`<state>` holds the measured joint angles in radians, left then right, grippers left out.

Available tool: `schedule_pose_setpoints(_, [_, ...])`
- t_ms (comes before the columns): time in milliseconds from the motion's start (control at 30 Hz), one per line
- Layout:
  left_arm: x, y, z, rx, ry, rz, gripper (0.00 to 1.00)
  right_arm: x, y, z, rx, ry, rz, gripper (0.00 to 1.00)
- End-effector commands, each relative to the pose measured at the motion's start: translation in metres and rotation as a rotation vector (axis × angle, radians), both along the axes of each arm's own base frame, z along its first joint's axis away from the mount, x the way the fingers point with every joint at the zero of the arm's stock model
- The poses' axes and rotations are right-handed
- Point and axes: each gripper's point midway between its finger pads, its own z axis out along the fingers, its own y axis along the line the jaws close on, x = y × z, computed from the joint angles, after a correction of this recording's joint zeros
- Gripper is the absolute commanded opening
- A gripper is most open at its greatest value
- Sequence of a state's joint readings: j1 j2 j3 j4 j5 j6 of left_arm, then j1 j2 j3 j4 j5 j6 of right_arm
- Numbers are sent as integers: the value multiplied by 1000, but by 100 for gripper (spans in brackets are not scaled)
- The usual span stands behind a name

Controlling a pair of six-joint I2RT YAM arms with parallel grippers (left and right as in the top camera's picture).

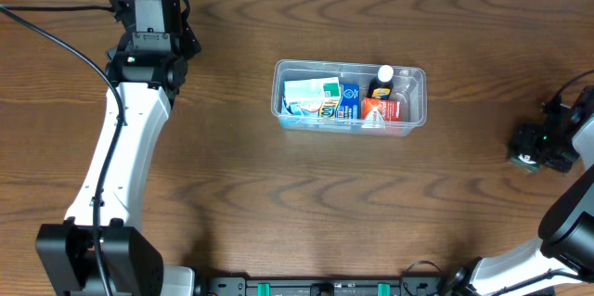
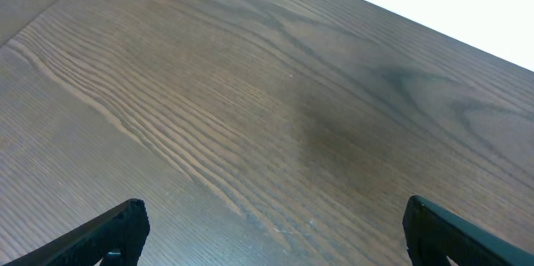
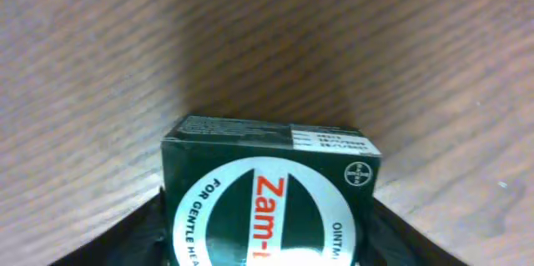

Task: Pack container
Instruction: 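Grasp the green tin with the right gripper and lift it, then carry the green tin into the container and release it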

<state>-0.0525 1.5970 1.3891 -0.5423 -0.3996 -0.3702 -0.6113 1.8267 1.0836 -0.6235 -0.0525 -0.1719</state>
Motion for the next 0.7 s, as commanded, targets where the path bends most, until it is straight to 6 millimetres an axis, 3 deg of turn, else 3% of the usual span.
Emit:
schedule_pose_setpoints(0, [0,3,1,0,-7,20,98,-2,-1,-7,18,7,-43,50])
schedule_pose_setpoints(233, [0,3,1,1,-7,20,98,13,-5,10,24,-28,-125,45])
schedule_pose_setpoints(400, [0,3,1,1,-7,20,98,30,6,42,47,-20,-142,47])
schedule_pose_setpoints(567, [0,3,1,1,-7,20,98,51,34,83,85,-8,-149,47])
schedule_pose_setpoints(667, [0,3,1,1,-7,20,98,65,65,108,139,-16,-98,46])
